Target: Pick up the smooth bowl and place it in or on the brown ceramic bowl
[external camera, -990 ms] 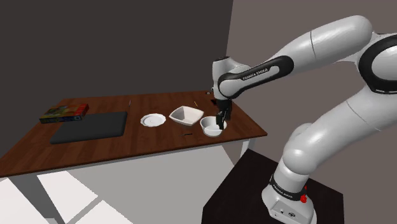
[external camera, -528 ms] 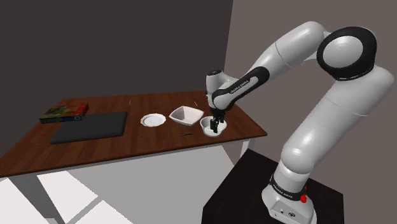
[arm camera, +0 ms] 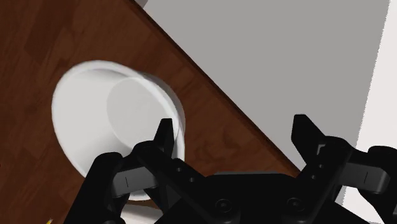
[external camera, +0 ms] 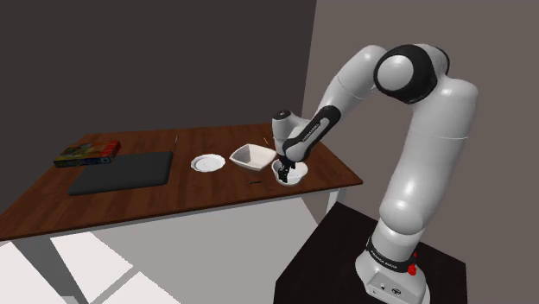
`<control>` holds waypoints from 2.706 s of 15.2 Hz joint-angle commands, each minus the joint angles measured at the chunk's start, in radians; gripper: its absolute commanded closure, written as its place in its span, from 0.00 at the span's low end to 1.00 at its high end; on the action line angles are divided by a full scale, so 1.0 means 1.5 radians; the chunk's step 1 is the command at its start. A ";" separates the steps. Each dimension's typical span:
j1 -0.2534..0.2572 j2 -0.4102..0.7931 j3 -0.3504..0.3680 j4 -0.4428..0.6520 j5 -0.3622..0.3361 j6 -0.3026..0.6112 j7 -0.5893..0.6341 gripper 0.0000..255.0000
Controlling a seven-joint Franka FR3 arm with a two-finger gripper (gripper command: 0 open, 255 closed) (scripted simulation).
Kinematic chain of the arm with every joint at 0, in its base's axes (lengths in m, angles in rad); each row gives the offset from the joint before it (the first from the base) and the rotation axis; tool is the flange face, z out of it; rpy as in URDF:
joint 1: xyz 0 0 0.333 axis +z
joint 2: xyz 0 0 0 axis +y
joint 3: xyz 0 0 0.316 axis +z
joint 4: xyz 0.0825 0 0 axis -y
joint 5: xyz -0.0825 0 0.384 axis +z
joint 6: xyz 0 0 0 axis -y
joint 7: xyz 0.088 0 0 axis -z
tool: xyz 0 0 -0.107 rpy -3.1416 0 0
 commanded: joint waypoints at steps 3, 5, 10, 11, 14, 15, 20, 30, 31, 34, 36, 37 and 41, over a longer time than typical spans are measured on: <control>-0.003 0.101 -0.025 0.068 -0.076 0.054 0.046 0.00; -0.001 0.150 -0.039 0.107 -0.107 0.074 0.067 0.00; 0.004 0.241 -0.067 0.179 -0.150 0.111 0.098 0.00; 0.003 0.250 -0.069 0.183 -0.153 0.117 0.100 0.00; 0.002 0.278 -0.077 0.195 -0.163 0.134 0.108 0.00; 0.001 0.287 -0.079 0.199 -0.165 0.140 0.110 0.00; 0.001 0.292 -0.081 0.202 -0.167 0.143 0.112 0.00; 0.001 0.292 -0.081 0.202 -0.167 0.143 0.112 1.00; 0.001 0.292 -0.081 0.202 -0.167 0.143 0.112 1.00; 0.001 0.292 -0.081 0.202 -0.167 0.143 0.112 1.00; -0.003 0.274 -0.075 0.196 -0.159 0.132 0.100 1.00; -0.005 0.266 -0.073 0.193 -0.155 0.126 0.095 1.00; -0.011 0.232 -0.063 0.184 -0.139 0.103 0.072 1.00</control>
